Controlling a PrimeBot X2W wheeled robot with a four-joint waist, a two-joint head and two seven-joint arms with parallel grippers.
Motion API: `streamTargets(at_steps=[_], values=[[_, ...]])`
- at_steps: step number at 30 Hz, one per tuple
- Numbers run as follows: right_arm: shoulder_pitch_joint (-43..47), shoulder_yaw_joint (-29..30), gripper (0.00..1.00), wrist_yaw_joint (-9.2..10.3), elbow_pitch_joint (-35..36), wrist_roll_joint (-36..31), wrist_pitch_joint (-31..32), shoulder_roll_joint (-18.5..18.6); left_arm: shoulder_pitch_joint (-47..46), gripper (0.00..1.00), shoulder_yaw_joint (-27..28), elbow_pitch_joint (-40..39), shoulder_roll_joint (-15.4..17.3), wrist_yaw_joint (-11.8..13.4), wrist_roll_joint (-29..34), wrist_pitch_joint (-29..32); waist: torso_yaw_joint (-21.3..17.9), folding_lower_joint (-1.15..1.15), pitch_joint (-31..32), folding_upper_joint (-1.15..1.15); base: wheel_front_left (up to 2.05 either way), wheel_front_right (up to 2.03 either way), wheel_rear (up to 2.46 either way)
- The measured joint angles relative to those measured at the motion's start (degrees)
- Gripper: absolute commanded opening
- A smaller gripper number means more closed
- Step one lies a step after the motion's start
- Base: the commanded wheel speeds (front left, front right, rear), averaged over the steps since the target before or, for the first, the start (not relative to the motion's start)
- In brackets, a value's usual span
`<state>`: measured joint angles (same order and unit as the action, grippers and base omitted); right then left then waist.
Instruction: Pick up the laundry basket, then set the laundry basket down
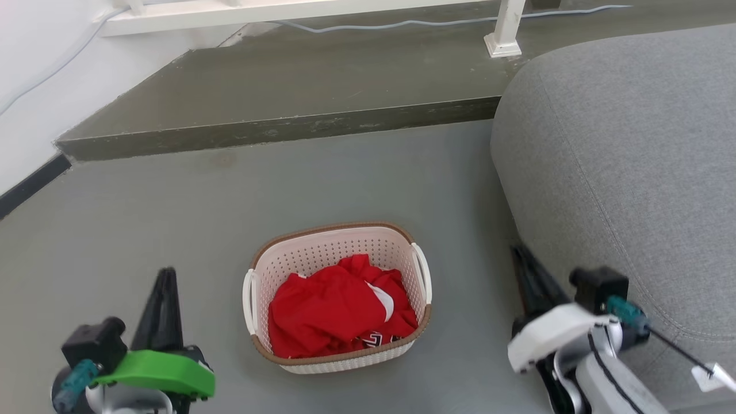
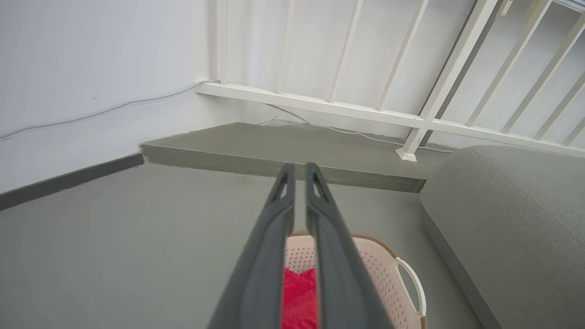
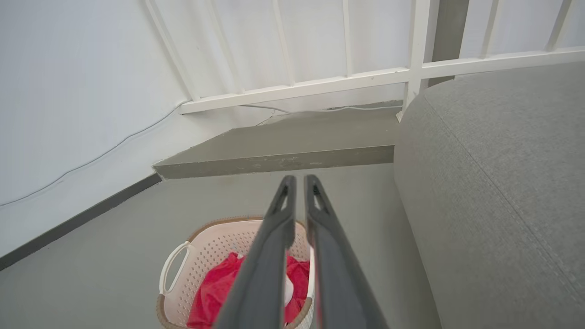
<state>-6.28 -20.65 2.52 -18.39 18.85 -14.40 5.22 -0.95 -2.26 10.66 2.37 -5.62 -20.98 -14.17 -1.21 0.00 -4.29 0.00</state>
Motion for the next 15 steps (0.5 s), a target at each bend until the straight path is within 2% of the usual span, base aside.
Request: streamTargets(at_steps=[5,15], values=[[1.68,0.16,0.00,-0.09,-0.54,1.25,0.07,-0.08,0.49,0.00,0.03,1.11,-0.30,0.00,-0.94,0.53,0.00,0.00,0.07,0.00,0.00,0.00,0.00],[1.85,2.08,0.00,-1.00,0.55,8.98,1.18,-0.33,0.46,0.00,0.96,2.05,-0.31,0.00,-8.84,2.83,0.12,0.00,0.57,0.00,0.00,0.00,0.00]])
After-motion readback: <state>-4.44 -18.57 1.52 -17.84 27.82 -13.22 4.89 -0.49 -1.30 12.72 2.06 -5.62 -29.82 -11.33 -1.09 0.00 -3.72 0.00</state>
